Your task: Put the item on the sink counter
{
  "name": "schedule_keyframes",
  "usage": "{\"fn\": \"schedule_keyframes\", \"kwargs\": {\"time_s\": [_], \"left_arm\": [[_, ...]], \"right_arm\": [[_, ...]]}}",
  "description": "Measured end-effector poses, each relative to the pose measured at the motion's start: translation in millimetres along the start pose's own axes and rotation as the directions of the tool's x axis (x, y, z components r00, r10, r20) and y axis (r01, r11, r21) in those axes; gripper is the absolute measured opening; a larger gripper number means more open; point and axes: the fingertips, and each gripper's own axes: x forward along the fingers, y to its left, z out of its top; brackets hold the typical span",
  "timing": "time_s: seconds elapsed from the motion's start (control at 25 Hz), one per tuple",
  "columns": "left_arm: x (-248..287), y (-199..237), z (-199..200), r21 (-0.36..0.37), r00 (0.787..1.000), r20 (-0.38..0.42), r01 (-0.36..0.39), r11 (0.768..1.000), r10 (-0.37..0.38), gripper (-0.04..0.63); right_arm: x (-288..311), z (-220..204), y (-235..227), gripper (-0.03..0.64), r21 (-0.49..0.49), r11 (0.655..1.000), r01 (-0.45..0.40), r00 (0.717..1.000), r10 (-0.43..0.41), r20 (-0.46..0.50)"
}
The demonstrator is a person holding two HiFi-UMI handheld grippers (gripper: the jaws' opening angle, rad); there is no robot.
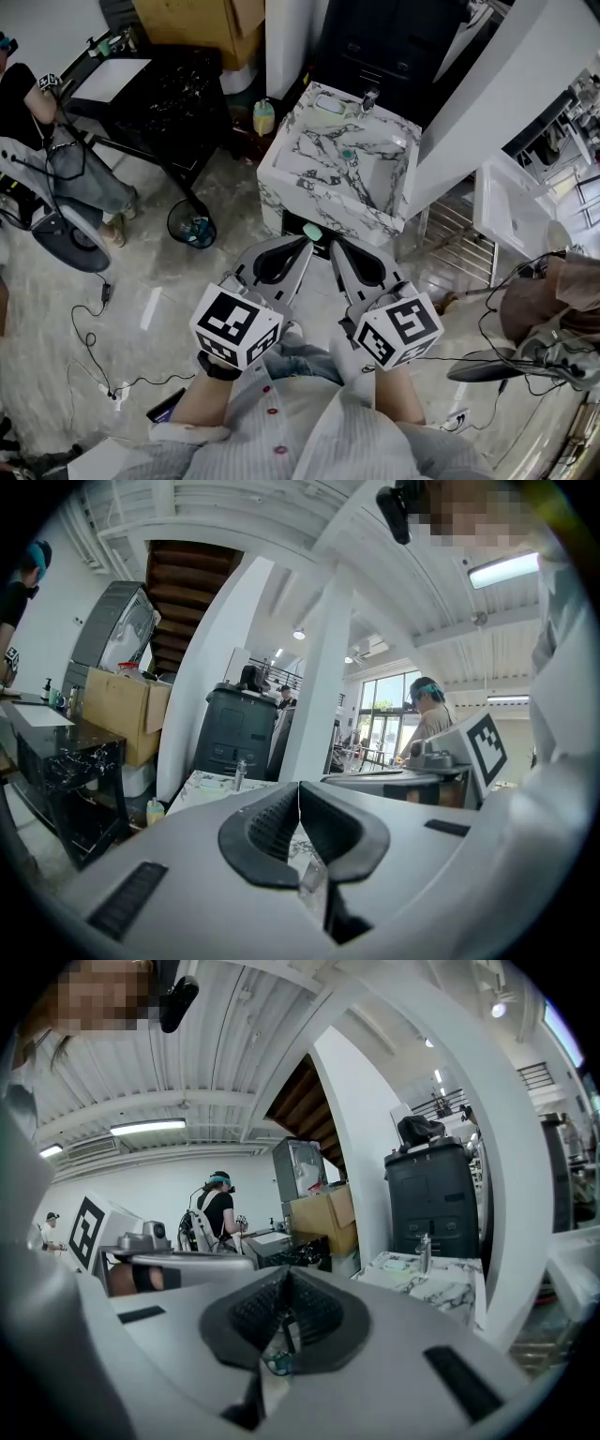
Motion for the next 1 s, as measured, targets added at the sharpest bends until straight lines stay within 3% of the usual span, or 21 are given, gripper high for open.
{"fn": "schedule_keyframes", "kwargs": {"time_s": [1.0], "left_arm": [[3,6,-4,0.014,1.0,-0.002,-0.004,1.0,0.004,0.017]], "right_arm": [[9,-11,-8,0.008,-0.003,1.0,0.02,1.0,-0.02,-0.024]]}}
